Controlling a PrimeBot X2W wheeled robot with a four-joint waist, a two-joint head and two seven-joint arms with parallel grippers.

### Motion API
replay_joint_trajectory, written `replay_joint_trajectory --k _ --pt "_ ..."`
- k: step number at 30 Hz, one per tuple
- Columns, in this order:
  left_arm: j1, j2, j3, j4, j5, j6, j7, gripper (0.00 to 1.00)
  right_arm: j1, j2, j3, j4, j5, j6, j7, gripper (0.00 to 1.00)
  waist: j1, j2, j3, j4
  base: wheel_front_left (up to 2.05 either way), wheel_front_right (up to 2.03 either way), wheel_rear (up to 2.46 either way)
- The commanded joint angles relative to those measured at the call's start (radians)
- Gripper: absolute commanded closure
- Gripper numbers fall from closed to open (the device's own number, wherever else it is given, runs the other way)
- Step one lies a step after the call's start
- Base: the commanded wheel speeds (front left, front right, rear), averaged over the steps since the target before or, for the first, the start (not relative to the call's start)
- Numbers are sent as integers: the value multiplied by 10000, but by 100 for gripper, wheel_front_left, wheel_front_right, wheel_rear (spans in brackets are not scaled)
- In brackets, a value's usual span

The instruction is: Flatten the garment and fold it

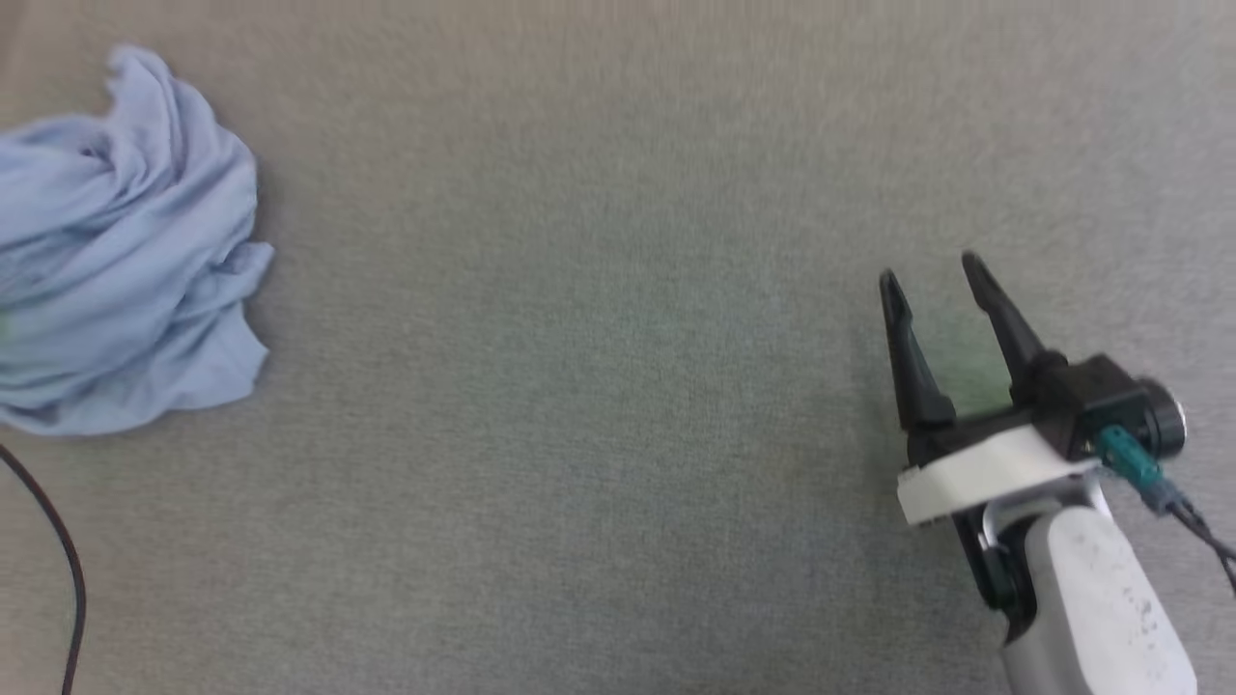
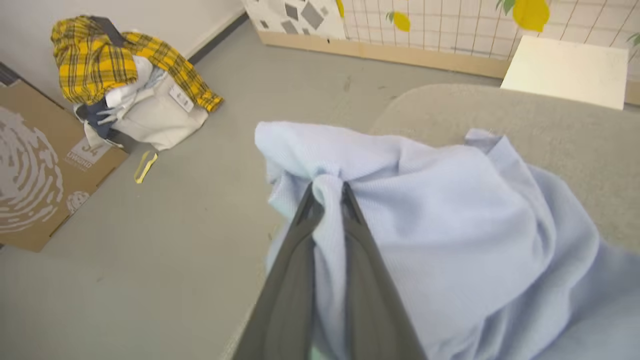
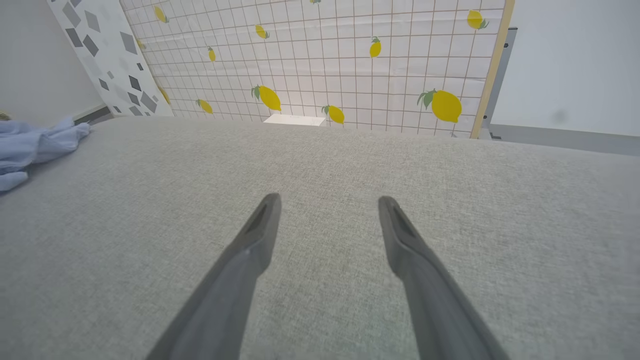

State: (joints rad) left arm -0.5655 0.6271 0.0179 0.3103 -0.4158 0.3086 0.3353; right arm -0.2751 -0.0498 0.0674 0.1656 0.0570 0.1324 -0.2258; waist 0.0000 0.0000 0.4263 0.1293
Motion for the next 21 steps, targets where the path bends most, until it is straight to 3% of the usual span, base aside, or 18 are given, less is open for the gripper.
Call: replay_joint_trajectory --k 1,5,10,15,21 --pt "-90 113 -18 -70 192 -84 -566 100 184 -4 -21 86 97 -17 -83 0 0 0 -1362 252 0 0 0" --pt "-472 215 -335 -140 640 -514 -2139 100 516 -4 -83 292 296 -17 -147 0 0 0 -2247 252 0 0 0" --pt "-1291 156 -879 -293 907 -1174 -3284 100 886 -4 -151 407 494 -17 -193 0 0 0 -3020 49 0 0 0" --pt "-2347 -281 -1630 -629 1058 -1713 -3591 100 1214 -4 -250 422 591 -17 -204 0 0 0 -3449 -326 0 0 0" --pt "-3611 -1256 -2373 -909 859 -2155 -3553 100 1423 -4 -277 336 686 -17 -157 0 0 0 -3601 -1026 0 0 0"
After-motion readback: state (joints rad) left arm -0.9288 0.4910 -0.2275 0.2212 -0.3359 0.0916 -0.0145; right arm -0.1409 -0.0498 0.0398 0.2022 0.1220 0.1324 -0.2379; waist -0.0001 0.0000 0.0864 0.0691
